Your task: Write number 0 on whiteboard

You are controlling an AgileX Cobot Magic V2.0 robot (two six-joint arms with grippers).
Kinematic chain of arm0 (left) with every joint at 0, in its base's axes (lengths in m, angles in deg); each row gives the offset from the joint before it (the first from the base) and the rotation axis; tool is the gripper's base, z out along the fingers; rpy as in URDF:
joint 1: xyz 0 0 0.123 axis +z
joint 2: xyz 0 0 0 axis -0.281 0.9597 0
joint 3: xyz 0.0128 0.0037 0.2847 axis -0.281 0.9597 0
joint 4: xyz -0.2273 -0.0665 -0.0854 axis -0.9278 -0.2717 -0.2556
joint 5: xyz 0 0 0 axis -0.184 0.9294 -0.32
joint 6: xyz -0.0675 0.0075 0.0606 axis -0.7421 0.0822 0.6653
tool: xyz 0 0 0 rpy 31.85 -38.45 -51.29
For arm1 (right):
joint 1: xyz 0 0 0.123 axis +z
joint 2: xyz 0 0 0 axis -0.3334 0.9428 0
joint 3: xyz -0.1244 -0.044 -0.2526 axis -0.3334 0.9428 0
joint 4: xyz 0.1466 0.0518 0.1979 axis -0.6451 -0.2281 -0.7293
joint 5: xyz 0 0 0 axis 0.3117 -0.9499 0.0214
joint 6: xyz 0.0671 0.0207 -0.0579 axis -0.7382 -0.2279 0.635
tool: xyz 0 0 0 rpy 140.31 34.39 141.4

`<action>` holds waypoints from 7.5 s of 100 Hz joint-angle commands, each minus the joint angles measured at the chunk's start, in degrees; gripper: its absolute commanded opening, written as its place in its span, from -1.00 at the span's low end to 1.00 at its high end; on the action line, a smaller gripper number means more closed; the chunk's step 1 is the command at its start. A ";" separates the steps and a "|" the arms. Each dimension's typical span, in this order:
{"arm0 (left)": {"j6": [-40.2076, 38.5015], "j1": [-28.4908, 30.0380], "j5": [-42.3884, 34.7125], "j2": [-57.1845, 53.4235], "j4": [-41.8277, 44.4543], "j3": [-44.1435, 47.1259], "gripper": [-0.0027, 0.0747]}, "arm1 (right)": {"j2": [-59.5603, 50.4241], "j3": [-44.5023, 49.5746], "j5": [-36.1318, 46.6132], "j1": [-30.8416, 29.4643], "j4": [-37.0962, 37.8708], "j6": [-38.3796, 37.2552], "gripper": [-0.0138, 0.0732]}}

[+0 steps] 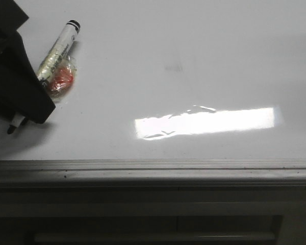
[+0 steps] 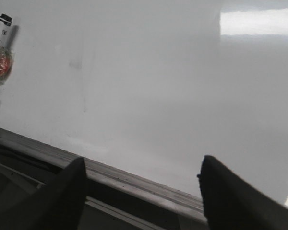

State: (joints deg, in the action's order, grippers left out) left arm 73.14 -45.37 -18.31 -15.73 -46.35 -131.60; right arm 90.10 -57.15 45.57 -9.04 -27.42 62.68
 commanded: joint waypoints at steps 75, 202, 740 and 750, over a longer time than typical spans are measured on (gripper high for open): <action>28.67 -34.43 -2.97 -8.49 13.07 -9.52 -0.98 | 9.31 -15.80 -10.83 7.81 -25.41 41.03 0.31; 28.56 -34.43 -3.74 -8.49 12.84 -9.52 -0.98 | 30.31 -19.89 -0.03 33.38 -26.56 43.02 -0.16; -55.07 -8.28 -13.59 -59.39 56.47 20.83 -0.98 | 32.61 -15.02 11.50 31.13 36.45 -1.10 -0.79; -55.07 -8.28 -13.59 -59.39 56.47 20.83 -0.98 | 32.51 -15.02 8.28 31.13 36.72 -1.37 -0.79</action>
State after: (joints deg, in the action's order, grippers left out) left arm 18.52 -53.77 -27.60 -75.87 8.79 -109.41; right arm 122.40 -70.81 56.64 21.97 8.32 62.02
